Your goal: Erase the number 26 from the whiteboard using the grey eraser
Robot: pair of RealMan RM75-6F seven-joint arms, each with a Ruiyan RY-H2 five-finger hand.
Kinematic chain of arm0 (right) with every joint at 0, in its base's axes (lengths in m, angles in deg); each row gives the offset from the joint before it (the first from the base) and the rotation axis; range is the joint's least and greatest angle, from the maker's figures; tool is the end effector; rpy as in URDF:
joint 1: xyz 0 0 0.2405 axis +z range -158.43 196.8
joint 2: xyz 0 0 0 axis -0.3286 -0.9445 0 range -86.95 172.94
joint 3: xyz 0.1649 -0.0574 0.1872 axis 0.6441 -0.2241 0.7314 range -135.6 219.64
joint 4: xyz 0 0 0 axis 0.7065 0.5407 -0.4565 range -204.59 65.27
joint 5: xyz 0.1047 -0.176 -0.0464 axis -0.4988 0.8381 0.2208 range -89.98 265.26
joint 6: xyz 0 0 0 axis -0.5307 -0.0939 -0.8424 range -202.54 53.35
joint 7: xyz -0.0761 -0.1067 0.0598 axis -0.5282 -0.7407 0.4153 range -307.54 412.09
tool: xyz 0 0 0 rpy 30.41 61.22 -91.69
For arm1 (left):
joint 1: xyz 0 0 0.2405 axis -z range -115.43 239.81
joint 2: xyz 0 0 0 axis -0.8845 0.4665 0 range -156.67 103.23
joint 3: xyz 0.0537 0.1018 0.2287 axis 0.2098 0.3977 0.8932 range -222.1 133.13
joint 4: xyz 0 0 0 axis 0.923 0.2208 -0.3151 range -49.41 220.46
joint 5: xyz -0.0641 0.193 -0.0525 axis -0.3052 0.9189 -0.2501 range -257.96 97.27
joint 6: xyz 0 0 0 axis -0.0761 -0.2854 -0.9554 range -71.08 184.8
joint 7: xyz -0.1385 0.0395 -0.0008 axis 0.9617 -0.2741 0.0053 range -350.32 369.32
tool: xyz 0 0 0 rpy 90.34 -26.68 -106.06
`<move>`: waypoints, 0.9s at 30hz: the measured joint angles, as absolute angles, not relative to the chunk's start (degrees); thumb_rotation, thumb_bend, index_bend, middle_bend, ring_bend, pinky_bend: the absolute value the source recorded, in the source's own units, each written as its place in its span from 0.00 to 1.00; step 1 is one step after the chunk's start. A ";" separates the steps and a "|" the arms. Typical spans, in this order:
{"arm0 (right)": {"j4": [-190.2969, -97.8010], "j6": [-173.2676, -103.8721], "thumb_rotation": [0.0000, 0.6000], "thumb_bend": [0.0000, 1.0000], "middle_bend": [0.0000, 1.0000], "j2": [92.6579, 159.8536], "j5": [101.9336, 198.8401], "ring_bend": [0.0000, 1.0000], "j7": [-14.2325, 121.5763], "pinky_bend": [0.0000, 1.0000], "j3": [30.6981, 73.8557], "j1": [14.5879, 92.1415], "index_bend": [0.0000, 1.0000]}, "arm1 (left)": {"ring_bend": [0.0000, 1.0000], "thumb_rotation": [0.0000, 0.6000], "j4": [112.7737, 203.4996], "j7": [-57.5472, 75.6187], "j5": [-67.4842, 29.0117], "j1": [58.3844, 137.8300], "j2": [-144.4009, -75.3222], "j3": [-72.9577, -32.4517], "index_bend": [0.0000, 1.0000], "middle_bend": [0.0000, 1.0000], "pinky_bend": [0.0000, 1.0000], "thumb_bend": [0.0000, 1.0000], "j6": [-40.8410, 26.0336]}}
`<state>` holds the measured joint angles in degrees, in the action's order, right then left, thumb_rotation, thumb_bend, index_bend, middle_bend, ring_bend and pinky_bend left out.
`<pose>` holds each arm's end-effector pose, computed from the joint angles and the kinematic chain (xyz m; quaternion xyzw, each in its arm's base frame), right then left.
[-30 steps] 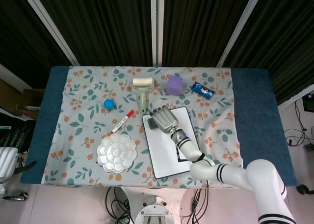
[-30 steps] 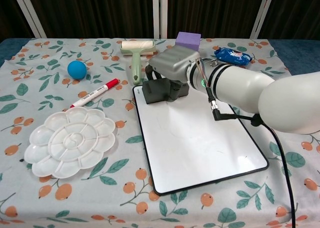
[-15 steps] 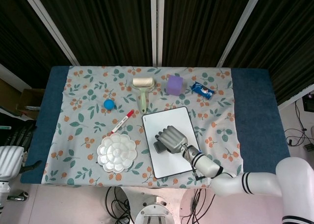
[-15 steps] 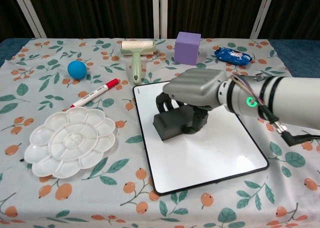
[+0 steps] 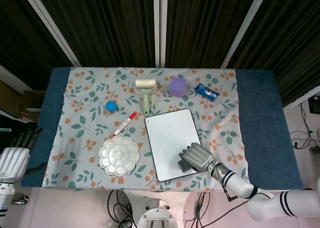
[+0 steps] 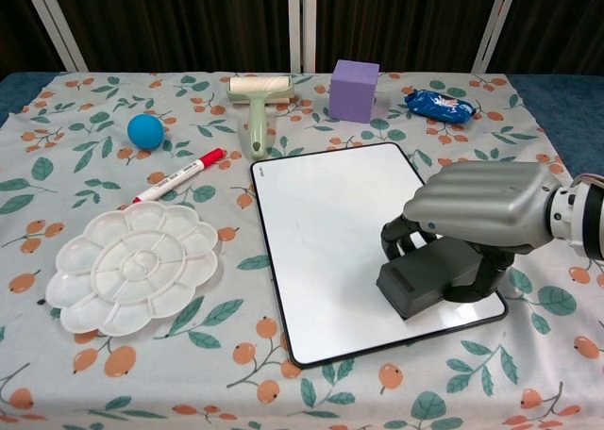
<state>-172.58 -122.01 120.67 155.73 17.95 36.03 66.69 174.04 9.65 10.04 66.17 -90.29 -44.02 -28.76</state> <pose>-0.1463 -0.2570 -0.0211 0.9010 -0.2469 0.2187 0.2819 -0.3218 0.1645 0.1576 -0.6355 -0.3675 -0.3608 0.5753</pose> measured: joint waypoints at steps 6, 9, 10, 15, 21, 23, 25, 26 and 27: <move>-167.55 -122.18 1.00 0.29 0.68 122.73 154.59 0.62 20.19 0.73 37.73 66.29 0.80 | 0.04 1.00 174.00 9.68 9.79 65.83 -90.11 -43.97 0.03 0.05 0.18 0.00 -29.21; -164.56 -122.20 1.00 0.29 0.68 124.64 153.92 0.62 21.54 0.73 38.83 66.13 0.80 | 0.04 1.00 173.74 9.92 9.54 65.69 -89.98 -43.92 0.03 0.05 0.18 0.00 -29.22; -163.35 -122.14 1.00 0.29 0.68 125.45 153.74 0.62 21.92 0.73 39.22 66.12 0.80 | 0.04 1.00 173.70 9.95 9.53 65.68 -89.97 -43.90 0.03 0.05 0.18 0.00 -29.22; -158.57 -121.69 1.00 0.29 0.68 128.71 153.03 0.62 22.93 0.73 40.93 66.46 0.80 | 0.04 1.00 173.61 10.09 9.53 65.58 -89.80 -43.92 0.03 0.05 0.18 0.00 -29.44; -152.06 -121.10 1.00 0.29 0.68 132.65 151.65 0.62 23.96 0.73 44.07 67.75 0.80 | 0.04 1.00 173.68 10.13 9.46 65.50 -89.66 -43.92 0.03 0.05 0.18 0.00 -29.54; -148.88 -120.99 1.00 0.29 0.68 134.46 151.16 0.62 24.72 0.73 45.50 68.31 0.80 | 0.04 1.00 173.70 10.06 9.48 65.43 -89.59 -43.86 0.03 0.05 0.18 0.00 -29.60; -145.84 -120.82 1.00 0.29 0.68 136.33 150.85 0.62 25.96 0.73 46.97 68.90 0.80 | 0.04 1.00 173.72 9.96 9.43 65.37 -89.51 -43.80 0.03 0.05 0.18 0.00 -29.58; -144.89 -120.76 1.00 0.29 0.68 136.98 150.85 0.62 26.63 0.73 47.49 69.12 0.80 | 0.04 1.00 173.74 9.92 9.34 65.31 -89.45 -43.79 0.03 0.05 0.18 0.00 -29.58; -144.32 -120.74 1.00 0.29 0.68 137.40 150.96 0.62 27.30 0.73 47.86 69.29 0.80 | 0.04 1.00 173.74 9.93 9.24 65.27 -89.41 -43.80 0.03 0.05 0.18 0.00 -29.60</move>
